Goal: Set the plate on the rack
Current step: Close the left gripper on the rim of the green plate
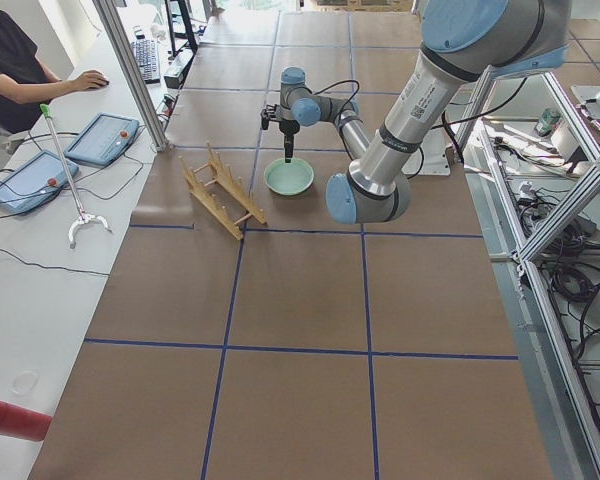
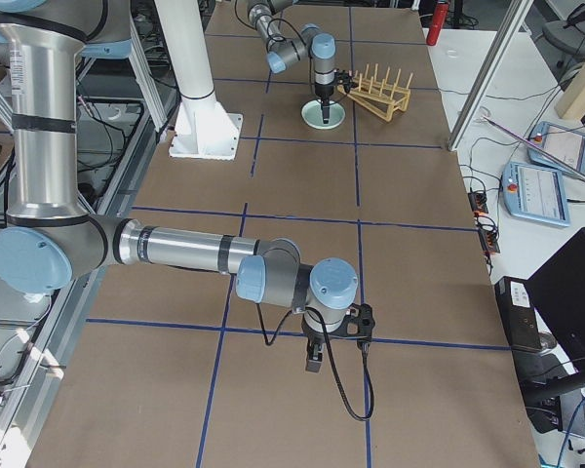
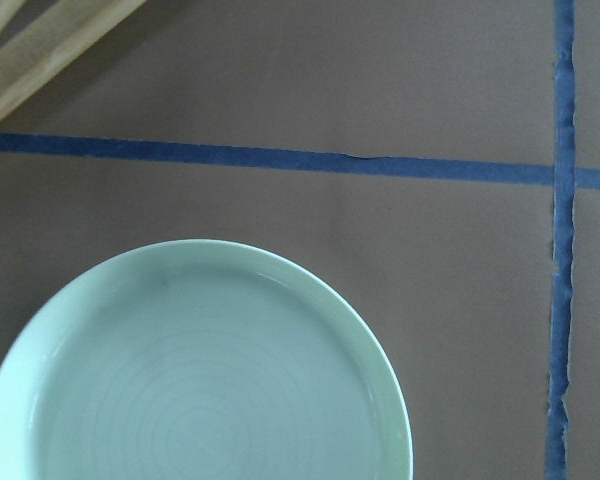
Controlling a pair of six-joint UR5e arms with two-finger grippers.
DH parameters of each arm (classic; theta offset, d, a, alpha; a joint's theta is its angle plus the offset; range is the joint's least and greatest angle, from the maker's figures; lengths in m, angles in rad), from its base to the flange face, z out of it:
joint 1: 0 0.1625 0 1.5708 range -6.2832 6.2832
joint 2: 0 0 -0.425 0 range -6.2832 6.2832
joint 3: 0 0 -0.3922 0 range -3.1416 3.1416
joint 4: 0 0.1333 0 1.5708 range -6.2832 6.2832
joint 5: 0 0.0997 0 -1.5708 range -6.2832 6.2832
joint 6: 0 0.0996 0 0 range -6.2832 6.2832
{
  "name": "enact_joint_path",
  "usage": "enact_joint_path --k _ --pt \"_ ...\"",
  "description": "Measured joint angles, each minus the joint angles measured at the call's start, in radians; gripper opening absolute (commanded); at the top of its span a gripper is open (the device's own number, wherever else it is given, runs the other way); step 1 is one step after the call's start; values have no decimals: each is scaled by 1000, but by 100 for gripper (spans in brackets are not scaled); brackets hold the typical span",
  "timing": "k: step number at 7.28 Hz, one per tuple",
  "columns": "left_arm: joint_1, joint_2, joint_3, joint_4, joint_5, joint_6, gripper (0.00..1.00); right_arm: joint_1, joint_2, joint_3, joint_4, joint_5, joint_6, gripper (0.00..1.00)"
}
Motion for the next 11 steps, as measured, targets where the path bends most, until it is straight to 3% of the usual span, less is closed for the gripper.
enact_joint_path --k 2,4,5,6,9,10,11 --pt "12 -3 53 -63 0 -2 100 0 0 0 0 0 0 100" --pt "19 1 75 -97 0 -2 89 0 0 0 0 0 0 100" --pt "23 2 76 -101 0 -1 79 0 0 0 0 0 0 100" --pt "25 2 77 -102 0 -2 64 0 0 0 0 0 0 100" --pt "26 2 73 -101 0 -4 10 0 0 0 0 0 0 100" --pt "26 1 71 -100 0 -4 0 0 0 0 0 0 0 100" --pt "26 -1 68 -100 0 -4 0 0 0 0 0 0 -1 100"
